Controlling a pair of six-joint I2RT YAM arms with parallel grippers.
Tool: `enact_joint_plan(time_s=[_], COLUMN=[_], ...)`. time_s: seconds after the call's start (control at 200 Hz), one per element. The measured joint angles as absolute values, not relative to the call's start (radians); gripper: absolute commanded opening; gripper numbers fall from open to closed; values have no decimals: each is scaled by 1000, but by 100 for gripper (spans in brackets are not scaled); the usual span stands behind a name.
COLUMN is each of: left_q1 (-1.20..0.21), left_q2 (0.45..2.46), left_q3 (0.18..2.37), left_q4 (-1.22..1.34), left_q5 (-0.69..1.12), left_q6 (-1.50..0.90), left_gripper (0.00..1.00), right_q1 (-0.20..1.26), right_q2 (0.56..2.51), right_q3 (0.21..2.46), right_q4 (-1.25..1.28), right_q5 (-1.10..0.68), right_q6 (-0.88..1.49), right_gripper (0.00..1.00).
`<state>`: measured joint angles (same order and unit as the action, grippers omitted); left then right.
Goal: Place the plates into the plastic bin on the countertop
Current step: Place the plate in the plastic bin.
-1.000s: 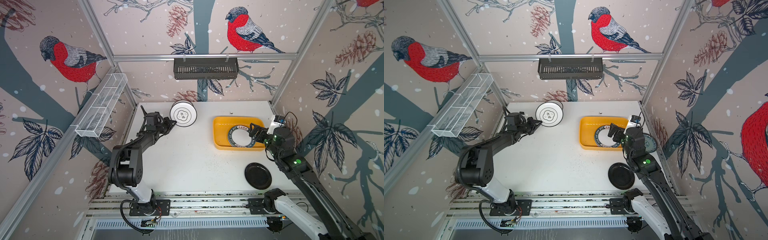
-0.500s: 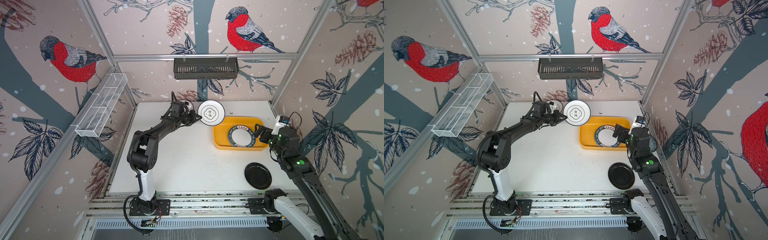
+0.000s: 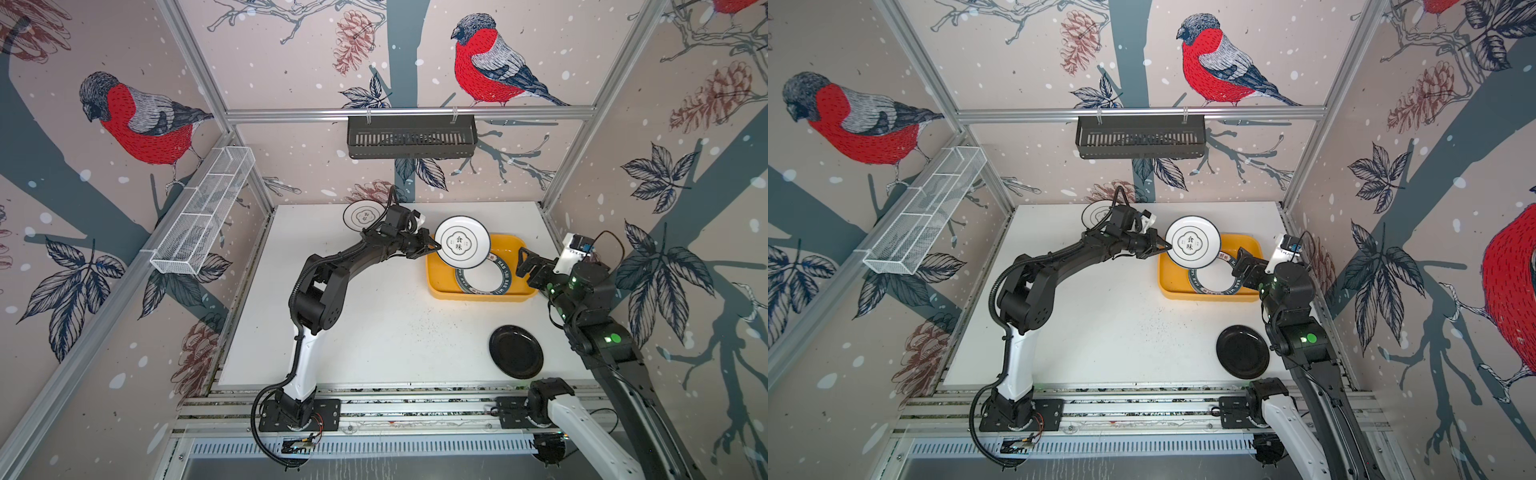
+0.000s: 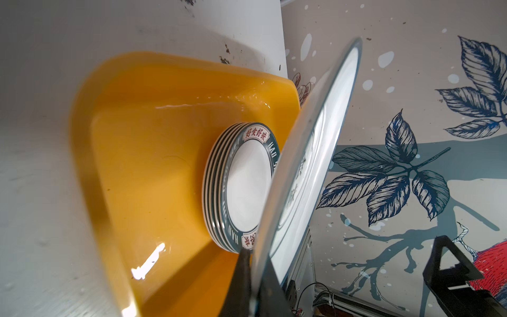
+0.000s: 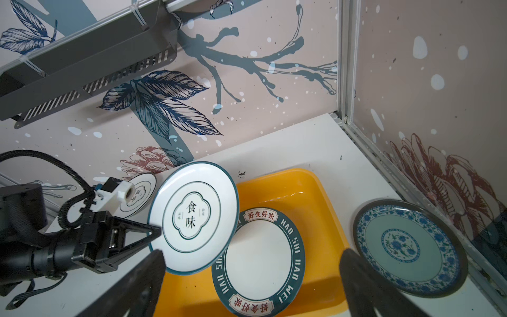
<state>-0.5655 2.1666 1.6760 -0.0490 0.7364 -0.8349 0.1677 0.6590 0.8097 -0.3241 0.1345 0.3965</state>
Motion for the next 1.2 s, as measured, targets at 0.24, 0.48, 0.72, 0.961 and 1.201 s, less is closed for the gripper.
enact_joint_plan(time_s=[0.24, 0.48, 0.72, 0.961, 1.201], left_q1=[-624, -656, -677, -697, -709], left_q2=[2255, 2311, 2363, 2388, 2395], left_q3=[1726, 1777, 1838, 1854, 1865], left_q4=[-47, -41, -49, -67, -111], left_q5=[744, 736, 729, 728, 695], left_q6=[-875, -917, -926, -927, -912], left_gripper=[1, 1, 1, 2, 7], right_q1=[164, 164, 163, 161, 157], right_q2=[623, 623, 624, 626, 630], right_q3=[828, 828, 823, 818, 813], right_q4=[-368, -369, -369, -369, -366], right_q5=[160, 165, 166, 166, 166], right_q6=[386, 386, 385, 368, 367], right_gripper=[100, 100, 100, 100, 100])
